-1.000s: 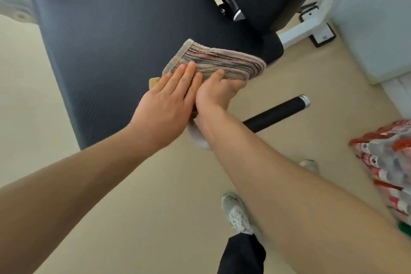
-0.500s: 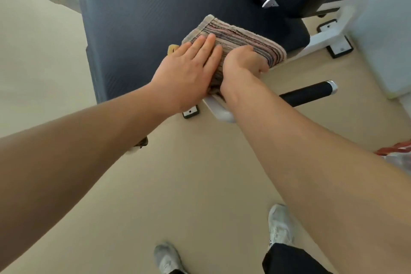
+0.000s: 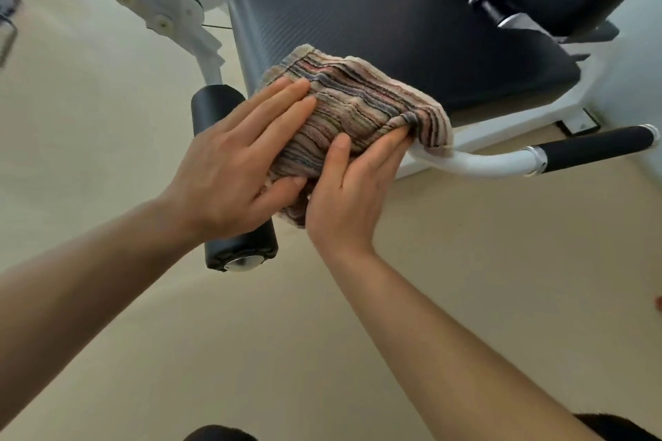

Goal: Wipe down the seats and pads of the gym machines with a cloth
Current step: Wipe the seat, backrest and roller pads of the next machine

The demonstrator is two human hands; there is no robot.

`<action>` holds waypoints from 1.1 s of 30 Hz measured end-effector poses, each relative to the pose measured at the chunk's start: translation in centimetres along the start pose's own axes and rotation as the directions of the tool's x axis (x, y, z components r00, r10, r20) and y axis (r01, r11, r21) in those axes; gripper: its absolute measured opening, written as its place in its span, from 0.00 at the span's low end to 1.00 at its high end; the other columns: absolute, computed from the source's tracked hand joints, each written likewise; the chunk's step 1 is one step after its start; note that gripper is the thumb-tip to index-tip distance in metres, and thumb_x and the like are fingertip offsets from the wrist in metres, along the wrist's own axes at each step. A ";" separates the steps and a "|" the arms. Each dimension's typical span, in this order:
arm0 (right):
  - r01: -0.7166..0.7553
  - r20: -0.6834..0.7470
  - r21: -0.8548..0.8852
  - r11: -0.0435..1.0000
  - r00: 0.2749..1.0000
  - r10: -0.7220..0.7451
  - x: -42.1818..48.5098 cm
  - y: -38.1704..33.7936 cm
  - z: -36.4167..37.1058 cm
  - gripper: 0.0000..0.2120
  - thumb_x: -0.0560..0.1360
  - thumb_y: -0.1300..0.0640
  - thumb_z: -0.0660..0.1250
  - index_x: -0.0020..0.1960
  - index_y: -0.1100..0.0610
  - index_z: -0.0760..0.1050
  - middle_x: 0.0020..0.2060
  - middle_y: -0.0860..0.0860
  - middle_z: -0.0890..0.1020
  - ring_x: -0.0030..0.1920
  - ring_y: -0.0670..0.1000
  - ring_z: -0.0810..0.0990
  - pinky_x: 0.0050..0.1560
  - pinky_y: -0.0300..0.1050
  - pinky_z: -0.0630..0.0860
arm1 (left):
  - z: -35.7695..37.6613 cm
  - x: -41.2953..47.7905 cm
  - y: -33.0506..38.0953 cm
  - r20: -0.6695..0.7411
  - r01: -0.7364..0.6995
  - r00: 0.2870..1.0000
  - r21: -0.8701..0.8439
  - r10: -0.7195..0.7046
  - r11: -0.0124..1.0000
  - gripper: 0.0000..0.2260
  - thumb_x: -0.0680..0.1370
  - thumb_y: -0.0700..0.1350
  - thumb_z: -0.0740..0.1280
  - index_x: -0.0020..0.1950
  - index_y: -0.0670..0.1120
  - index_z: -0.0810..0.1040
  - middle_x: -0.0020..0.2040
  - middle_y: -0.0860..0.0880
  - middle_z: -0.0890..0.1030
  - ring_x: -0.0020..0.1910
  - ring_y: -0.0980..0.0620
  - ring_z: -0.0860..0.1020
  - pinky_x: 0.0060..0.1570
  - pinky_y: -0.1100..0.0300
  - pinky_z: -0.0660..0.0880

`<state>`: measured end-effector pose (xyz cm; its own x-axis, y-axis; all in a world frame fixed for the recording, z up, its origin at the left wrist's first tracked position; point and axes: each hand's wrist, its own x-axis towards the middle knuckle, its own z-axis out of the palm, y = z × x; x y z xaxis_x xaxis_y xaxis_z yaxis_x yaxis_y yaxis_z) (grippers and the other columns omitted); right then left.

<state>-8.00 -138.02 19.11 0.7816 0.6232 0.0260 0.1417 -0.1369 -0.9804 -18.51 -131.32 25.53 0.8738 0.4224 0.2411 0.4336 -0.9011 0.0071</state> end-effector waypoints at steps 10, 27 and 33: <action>-0.054 -0.322 0.278 0.959 0.935 0.146 5.1 -0.9 3.2 0.39 0.82 0.48 0.55 0.80 0.64 0.38 0.80 0.60 0.39 0.80 0.55 0.41 0.80 0.51 0.44 | 1.8 5.9 -2.6 -0.073 -0.010 0.997 -0.308 -0.013 0.951 0.22 0.78 0.54 0.54 0.67 0.54 0.79 0.68 0.56 0.78 0.69 0.54 0.73 0.70 0.43 0.65; 0.270 -0.455 0.130 0.954 0.871 -0.184 2.0 -0.2 5.6 0.36 0.79 0.47 0.50 0.80 0.65 0.45 0.80 0.58 0.50 0.80 0.52 0.48 0.79 0.52 0.45 | 5.0 3.3 -4.9 -0.369 -0.191 0.924 -0.229 0.096 0.954 0.22 0.82 0.51 0.49 0.67 0.51 0.78 0.68 0.50 0.78 0.74 0.49 0.68 0.77 0.42 0.49; 0.294 -0.448 -0.131 0.947 0.835 -0.321 1.4 0.8 6.1 0.35 0.79 0.44 0.45 0.76 0.70 0.58 0.76 0.65 0.60 0.78 0.61 0.57 0.78 0.58 0.54 | 6.9 1.9 -3.2 -0.469 -0.156 0.882 -0.387 -0.049 0.909 0.22 0.83 0.51 0.49 0.69 0.48 0.76 0.71 0.49 0.74 0.77 0.47 0.63 0.76 0.43 0.54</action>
<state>-10.48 -132.58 17.14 0.8790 0.2190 0.4234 0.4430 -0.0472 -0.8953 -16.75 -126.99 19.24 0.6461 0.3704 0.6674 0.1728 -0.9226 0.3448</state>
